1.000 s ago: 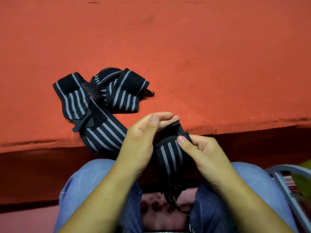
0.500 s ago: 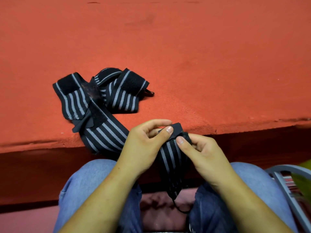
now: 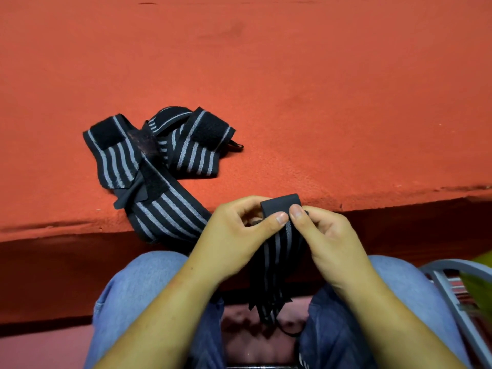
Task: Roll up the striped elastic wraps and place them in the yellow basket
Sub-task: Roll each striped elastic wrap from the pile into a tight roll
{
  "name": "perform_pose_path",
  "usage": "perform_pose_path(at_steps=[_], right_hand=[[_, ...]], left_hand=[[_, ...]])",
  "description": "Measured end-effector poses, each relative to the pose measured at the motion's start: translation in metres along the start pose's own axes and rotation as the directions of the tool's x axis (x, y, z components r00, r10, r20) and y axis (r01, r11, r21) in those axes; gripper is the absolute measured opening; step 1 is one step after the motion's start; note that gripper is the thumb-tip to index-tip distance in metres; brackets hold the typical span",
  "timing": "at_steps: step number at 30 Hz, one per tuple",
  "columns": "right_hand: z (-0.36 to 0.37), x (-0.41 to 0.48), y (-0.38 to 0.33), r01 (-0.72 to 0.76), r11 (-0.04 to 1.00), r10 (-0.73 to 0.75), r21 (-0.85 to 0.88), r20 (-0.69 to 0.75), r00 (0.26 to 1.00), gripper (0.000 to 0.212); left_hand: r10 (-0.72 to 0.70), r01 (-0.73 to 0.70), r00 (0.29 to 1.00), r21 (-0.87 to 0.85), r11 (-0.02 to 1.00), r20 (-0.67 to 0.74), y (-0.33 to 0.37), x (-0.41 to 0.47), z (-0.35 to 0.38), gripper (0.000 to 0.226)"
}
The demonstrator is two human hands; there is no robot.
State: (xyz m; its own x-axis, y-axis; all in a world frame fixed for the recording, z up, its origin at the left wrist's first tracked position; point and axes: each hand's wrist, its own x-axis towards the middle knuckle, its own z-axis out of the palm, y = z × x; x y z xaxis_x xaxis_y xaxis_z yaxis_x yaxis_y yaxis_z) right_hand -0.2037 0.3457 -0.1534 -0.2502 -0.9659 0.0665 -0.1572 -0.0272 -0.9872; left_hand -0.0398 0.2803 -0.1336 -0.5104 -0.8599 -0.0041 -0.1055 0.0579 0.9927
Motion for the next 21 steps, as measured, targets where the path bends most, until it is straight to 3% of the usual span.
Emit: perform_pose_path(at_steps=[6,9,12,16,21], right_hand=[[0.0014,-0.0001,-0.0005,-0.075,0.996,0.073,0.047,0.049,0.996,0.039],[0.0025,0.0,-0.0021,-0.121,0.992,0.117,0.048,0.067,0.991,0.044],[0.0018,0.0008,-0.0022,-0.157,0.987,0.155,0.034,0.058,0.986,0.055],[-0.0009,0.0006,0.0004,-0.218,0.961,0.209,0.169,0.073,0.975,0.043],[-0.0028,0.0021,0.0015,-0.272,0.911,0.255,0.31,0.097,0.962,0.039]], left_hand=[[-0.001,-0.004,0.998,-0.086,0.996,-0.062,-0.0001,0.0006,-0.0017,0.013],[0.003,-0.019,0.993,-0.138,0.99,-0.116,0.0003,0.0004,-0.0031,0.013],[0.064,-0.079,0.984,-0.084,0.993,-0.164,0.001,0.0007,-0.0033,0.014],[0.192,-0.179,0.968,0.092,0.98,-0.164,0.0008,0.0019,-0.0024,0.022],[0.258,-0.25,0.961,0.093,0.964,-0.095,-0.0017,0.0038,-0.0019,0.033]])
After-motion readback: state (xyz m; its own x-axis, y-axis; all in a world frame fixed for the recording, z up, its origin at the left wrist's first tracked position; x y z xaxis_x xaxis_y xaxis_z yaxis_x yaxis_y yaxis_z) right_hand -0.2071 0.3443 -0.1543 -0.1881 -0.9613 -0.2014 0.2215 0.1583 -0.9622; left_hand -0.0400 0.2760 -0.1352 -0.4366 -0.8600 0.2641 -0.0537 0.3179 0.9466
